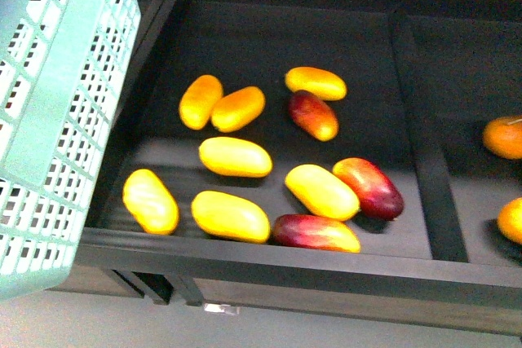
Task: Pick mango and avocado into basket
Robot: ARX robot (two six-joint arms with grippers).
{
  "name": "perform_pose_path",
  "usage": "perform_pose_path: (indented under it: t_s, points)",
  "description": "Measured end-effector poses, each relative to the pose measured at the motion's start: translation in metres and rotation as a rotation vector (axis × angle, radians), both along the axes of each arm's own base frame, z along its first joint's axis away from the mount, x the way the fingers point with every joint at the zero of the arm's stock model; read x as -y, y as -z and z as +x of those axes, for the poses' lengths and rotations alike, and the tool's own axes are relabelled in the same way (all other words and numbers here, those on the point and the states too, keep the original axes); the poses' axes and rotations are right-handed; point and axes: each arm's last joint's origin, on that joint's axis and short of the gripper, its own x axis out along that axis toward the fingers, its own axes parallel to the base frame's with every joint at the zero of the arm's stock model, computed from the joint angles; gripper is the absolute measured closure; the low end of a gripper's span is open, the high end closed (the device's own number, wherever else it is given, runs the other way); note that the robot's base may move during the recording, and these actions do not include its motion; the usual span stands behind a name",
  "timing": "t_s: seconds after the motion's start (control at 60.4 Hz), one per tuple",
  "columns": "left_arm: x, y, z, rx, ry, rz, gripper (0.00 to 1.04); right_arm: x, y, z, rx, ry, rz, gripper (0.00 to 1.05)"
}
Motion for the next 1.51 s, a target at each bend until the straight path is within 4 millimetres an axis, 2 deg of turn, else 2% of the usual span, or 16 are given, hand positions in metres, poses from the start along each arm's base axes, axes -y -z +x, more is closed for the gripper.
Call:
perform_pose_path:
  t_s: [1.027,1.16,1.242,1.325,1.458,1.507]
  points:
    - [-0.003,0.000,0.000,0.000,-0.028,0.017,0.87,0.000,0.000,0.000,0.000,-0.007,0.000,0.09]
    - [-0.001,0.001,0.001,-0.021,0.035,0.040,0.87,0.000,0.000,0.000,0.000,-0.004,0.000,0.09]
    - [0.004,0.000,0.011,-0.049,0.151,0.141,0.87,0.000,0.000,0.000,0.000,-0.003,0.000,0.09]
    - [0.014,-0.005,0.030,-0.018,0.253,0.274,0.87,0.000,0.000,0.000,0.000,-0.003,0.000,0.09]
    - [0.033,-0.012,0.061,0.006,0.332,0.349,0.87,0.000,0.000,0.000,0.000,0.000,0.000,0.09]
    - [0.046,-0.014,0.077,0.006,0.380,0.351,0.87,0.000,0.000,0.000,0.000,0.000,0.000,0.09]
